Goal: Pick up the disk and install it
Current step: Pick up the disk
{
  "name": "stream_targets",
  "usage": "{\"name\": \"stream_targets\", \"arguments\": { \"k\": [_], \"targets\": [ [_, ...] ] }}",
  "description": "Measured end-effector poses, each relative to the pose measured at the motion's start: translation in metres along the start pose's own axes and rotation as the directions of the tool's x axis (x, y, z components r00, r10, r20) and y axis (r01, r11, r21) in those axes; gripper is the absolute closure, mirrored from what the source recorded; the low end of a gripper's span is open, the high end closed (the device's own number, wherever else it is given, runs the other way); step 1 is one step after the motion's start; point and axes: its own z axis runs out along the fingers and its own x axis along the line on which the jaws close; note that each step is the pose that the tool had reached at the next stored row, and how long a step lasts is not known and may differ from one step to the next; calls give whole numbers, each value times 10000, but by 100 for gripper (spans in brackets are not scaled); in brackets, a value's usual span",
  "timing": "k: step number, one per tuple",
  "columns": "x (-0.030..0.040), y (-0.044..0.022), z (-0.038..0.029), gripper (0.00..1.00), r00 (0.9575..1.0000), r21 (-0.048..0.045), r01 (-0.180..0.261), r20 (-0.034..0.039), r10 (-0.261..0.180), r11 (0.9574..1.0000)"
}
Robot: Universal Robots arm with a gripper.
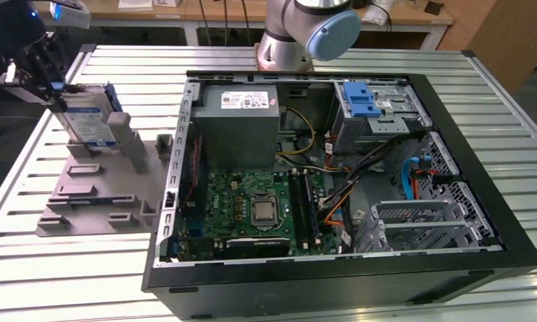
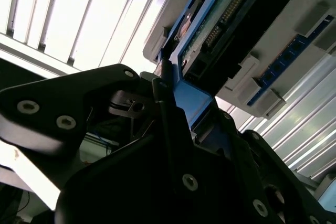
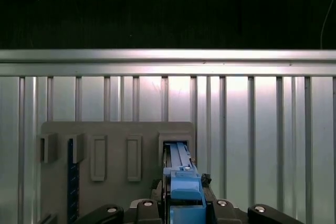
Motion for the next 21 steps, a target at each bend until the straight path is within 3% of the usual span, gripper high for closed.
{"name": "stream_targets", "arguments": {
  "k": [21],
  "targets": [
    [-2, 1, -199, 63, 10000, 0, 0, 0, 0, 10000]
  ]
}}
